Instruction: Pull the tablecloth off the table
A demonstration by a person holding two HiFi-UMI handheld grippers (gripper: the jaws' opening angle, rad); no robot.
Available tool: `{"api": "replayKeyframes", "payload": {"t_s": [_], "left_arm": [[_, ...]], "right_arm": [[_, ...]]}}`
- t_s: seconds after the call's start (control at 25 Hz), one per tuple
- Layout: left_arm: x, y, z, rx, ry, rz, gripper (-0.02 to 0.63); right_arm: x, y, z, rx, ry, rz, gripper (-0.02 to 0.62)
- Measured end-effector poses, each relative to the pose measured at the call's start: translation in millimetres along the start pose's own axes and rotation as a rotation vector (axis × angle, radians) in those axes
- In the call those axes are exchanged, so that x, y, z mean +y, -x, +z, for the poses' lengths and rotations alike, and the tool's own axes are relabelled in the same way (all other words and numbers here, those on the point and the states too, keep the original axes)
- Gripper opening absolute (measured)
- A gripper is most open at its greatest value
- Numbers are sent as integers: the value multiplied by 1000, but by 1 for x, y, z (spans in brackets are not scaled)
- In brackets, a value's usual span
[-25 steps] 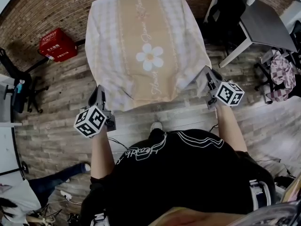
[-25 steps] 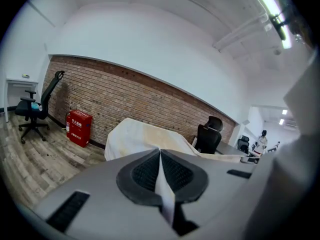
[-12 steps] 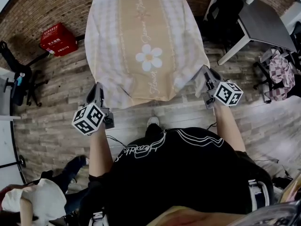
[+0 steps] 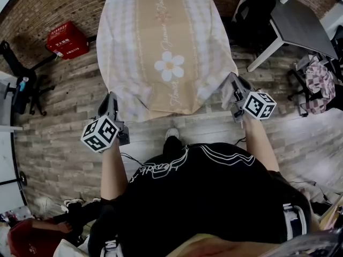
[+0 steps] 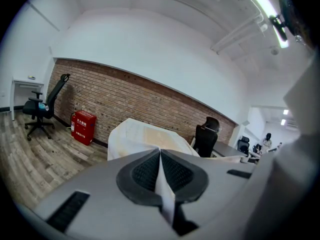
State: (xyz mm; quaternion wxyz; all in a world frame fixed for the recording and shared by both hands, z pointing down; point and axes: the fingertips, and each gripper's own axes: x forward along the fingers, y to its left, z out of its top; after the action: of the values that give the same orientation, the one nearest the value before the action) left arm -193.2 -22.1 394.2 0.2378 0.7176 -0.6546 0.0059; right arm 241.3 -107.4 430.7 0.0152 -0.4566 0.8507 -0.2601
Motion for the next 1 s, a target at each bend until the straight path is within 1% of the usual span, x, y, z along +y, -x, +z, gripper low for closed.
{"api": "replayKeyframes", "payload": {"t_s": [0.4,1.0], "left_arm": [[-14,25,-9,-11,-5,-3,6],[-22,64,-28,-17,-8,20,6]], "right_arm": [[8,22,-6,-1,9,23,-3],[11,59,-18,7,5,37,-3]]}}
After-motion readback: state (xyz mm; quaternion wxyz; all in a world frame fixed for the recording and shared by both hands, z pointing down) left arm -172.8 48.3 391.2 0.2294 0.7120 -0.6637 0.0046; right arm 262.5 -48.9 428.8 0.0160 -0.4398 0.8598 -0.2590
